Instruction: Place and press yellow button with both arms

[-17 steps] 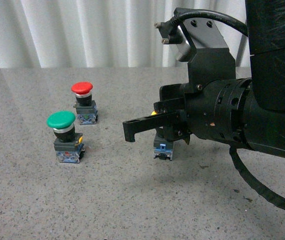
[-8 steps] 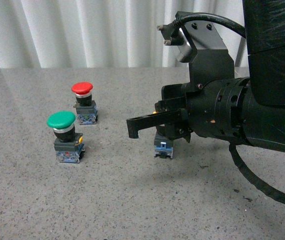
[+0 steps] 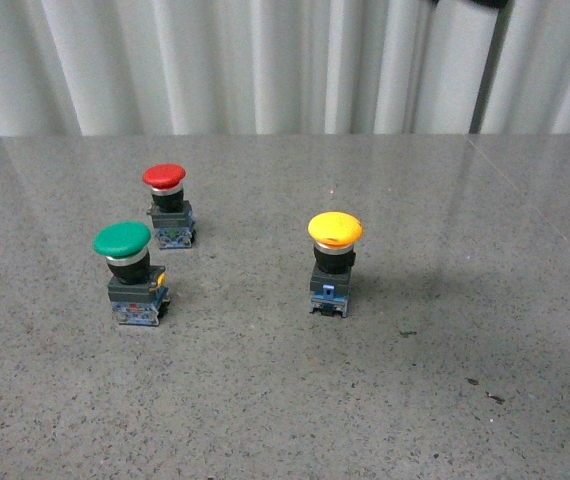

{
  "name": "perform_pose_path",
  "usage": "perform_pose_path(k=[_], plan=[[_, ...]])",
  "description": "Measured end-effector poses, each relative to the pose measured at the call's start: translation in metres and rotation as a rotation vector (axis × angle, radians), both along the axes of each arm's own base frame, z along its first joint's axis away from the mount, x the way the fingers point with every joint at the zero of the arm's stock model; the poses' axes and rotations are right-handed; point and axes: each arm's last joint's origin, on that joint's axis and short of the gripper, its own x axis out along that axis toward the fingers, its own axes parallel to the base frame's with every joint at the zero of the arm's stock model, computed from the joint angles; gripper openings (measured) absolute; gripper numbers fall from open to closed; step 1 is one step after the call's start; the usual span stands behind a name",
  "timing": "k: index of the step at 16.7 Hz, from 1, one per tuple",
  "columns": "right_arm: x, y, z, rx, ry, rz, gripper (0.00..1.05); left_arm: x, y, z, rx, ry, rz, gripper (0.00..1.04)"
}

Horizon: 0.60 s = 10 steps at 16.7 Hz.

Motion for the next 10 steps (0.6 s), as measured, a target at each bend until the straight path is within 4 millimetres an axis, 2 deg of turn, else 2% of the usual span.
perform_pose_path(k=[1, 2, 3, 4, 5, 6, 10], plan=[[-0.020, -0.009, 0.016, 0.043, -0.025, -0.004, 0.02, 0.000, 0.000, 0.000, 0.000, 0.000, 0.000, 0.98], [-0.030, -0.015, 0.020, 0.056, -0.037, -0.014, 0.02, 0.000, 0.000, 0.000, 0.000, 0.000, 0.000, 0.98], [-0.047, -0.019, 0.025, -0.020, -0.009, -0.197, 0.02, 0.000, 0.000, 0.000, 0.000, 0.000, 0.000, 0.98], [-0.070, -0.045, 0.019, -0.153, -0.013, -0.458, 0.02, 0.000, 0.000, 0.000, 0.000, 0.000, 0.000, 0.98], [-0.086, -0.074, 0.006, -0.217, -0.027, -0.653, 0.02, 0.000, 0.000, 0.000, 0.000, 0.000, 0.003, 0.98], [-0.096, -0.092, -0.004, -0.234, -0.044, -0.722, 0.02, 0.000, 0.000, 0.000, 0.000, 0.000, 0.002, 0.98], [-0.116, -0.118, -0.044, -0.283, -0.039, -0.694, 0.02, 0.000, 0.000, 0.000, 0.000, 0.000, 0.001, 0.98]])
